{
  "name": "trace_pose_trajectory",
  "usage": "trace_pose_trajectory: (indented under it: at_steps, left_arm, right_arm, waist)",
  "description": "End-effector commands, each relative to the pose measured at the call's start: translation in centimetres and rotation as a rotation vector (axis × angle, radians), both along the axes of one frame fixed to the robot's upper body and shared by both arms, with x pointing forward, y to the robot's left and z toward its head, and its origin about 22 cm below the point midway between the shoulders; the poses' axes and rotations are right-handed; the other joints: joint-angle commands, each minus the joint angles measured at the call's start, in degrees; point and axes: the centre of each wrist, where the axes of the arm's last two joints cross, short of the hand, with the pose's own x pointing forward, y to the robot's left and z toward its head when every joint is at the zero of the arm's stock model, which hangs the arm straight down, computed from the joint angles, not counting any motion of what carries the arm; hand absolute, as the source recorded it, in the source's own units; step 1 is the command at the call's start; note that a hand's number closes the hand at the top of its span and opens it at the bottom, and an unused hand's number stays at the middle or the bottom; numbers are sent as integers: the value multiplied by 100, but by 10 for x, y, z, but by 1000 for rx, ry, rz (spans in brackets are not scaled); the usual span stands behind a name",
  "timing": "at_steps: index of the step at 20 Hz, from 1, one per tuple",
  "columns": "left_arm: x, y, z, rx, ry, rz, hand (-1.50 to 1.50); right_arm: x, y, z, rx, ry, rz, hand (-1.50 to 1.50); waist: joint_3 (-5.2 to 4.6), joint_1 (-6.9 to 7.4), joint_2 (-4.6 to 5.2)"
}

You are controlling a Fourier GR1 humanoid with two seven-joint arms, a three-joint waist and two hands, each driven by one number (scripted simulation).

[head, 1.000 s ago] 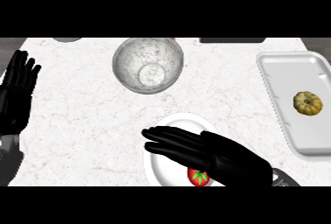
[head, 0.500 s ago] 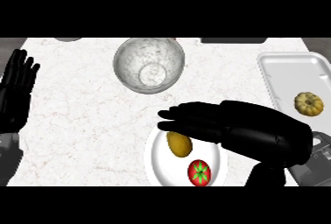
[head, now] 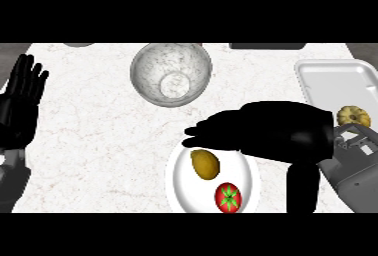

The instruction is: Pick the lemon from the plate and place it in the bowl

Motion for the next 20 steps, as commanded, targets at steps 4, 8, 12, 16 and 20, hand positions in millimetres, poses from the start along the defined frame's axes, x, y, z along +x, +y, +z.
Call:
trace_pose_trajectory:
  at_steps: [4,8,12,16,20]
  left_arm:
    - [-4,29,10,-2,6,-4,0]
    - [2,-18,-9,7,-9,-2,0]
    - [-7,-5,2,3,1,16,0]
    - [0,4,4,7,-9,-1,0]
    - [8,13,2,-8,-7,3,0]
  right_arm:
    - [8,-7,-23,-69,13,3,-150]
    - [10,13,-53,-110,20,6,-150]
    - [6,18,-70,-101,32,-1,-150]
    - [25,14,-81,-125,39,-36,-150]
    - [34,20,-116,-141,26,-41,-150]
  waist:
    - [5,0,3]
    - [8,2,12]
    - [7,2,-3]
    - [6,-9,4]
    - [6,6,15]
